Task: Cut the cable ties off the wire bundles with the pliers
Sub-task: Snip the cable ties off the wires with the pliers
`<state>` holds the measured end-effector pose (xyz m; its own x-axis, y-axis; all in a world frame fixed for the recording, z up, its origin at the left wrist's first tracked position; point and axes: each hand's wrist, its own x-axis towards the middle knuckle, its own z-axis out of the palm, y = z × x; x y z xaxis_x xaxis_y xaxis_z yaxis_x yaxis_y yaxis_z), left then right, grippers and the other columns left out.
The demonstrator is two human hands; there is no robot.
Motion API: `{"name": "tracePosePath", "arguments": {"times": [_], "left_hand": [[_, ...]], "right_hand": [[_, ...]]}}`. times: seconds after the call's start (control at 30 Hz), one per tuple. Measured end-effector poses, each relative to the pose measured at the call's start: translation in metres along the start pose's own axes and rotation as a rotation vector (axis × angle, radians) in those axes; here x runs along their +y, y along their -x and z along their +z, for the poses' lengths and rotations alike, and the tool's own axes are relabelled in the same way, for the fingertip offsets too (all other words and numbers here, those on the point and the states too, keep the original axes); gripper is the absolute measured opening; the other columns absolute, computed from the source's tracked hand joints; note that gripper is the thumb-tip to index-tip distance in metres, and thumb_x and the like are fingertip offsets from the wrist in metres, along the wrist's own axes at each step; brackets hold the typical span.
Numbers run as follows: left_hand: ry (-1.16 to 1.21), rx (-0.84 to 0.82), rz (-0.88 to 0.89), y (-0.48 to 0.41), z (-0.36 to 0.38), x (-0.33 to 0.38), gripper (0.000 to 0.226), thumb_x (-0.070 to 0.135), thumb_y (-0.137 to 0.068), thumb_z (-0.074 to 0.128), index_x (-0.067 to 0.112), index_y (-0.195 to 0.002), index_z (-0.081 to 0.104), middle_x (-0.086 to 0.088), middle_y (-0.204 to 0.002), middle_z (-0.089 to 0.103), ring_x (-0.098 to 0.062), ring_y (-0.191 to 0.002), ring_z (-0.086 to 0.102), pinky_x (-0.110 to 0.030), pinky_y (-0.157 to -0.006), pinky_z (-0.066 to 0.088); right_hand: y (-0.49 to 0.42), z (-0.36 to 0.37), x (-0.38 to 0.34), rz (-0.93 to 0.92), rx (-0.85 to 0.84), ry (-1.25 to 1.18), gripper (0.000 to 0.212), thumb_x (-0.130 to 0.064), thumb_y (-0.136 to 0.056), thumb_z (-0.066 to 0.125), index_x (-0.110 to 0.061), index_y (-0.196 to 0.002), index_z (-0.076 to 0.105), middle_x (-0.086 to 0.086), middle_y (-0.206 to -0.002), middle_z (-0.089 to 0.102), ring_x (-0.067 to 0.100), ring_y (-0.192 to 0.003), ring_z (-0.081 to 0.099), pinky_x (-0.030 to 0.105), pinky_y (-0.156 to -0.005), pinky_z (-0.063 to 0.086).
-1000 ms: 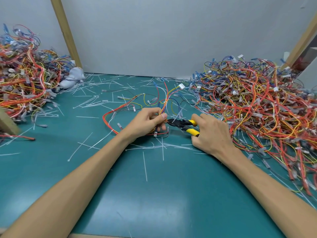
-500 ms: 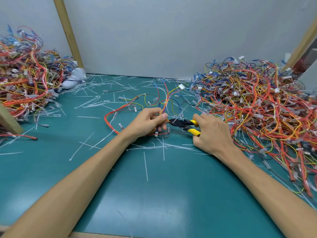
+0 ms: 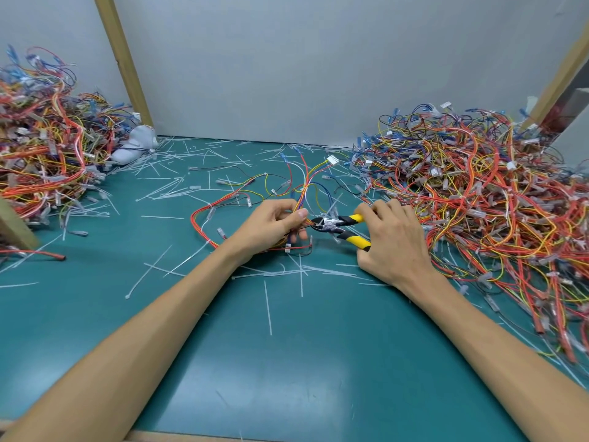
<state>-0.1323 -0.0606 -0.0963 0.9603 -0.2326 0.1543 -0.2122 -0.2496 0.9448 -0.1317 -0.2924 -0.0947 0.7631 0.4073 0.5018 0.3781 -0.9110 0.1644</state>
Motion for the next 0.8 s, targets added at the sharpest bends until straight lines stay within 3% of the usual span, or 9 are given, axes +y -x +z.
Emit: {"name": "tracePosePath", "arguments": {"times": [0.37,0.6,0.8], "left_hand": [[0.005,-0.012,-0.014,0.0001,-0.0015,0.0005,0.023,0.022,-0.1,0.051,0.007,-0.083,0.055,-0.002,-0.068,0.066,-0.009,-0.053,0.053,-0.016,-0.054,0.045],[0.018,-0.022,-0.031,-0.0008,-0.004,-0.0006,0.026,0.023,-0.101,0.05,0.007,-0.081,0.055,0.002,-0.065,0.066,-0.011,-0.053,0.054,-0.017,-0.055,0.044],[0.022,-0.023,-0.041,-0.0008,-0.003,-0.0005,0.028,0.022,-0.1,0.051,0.007,-0.077,0.055,0.0,-0.065,0.067,-0.009,-0.052,0.054,-0.014,-0.053,0.043]], "right_hand": [[0.0001,-0.0013,0.0002,-0.015,0.024,-0.006,0.039,-0.025,-0.059,0.067,-0.014,-0.095,0.058,0.006,-0.082,0.057,0.029,-0.078,0.05,0.038,-0.069,0.038],[-0.0005,-0.0037,-0.0021,-0.017,0.086,0.053,0.044,-0.021,-0.057,0.063,-0.011,-0.099,0.056,0.009,-0.088,0.053,0.031,-0.081,0.046,0.04,-0.071,0.038],[0.0012,-0.0065,-0.0046,-0.023,0.024,-0.002,0.029,-0.015,-0.05,0.065,-0.014,-0.073,0.047,0.001,-0.061,0.044,0.027,-0.057,0.041,0.029,-0.055,0.025]]}}
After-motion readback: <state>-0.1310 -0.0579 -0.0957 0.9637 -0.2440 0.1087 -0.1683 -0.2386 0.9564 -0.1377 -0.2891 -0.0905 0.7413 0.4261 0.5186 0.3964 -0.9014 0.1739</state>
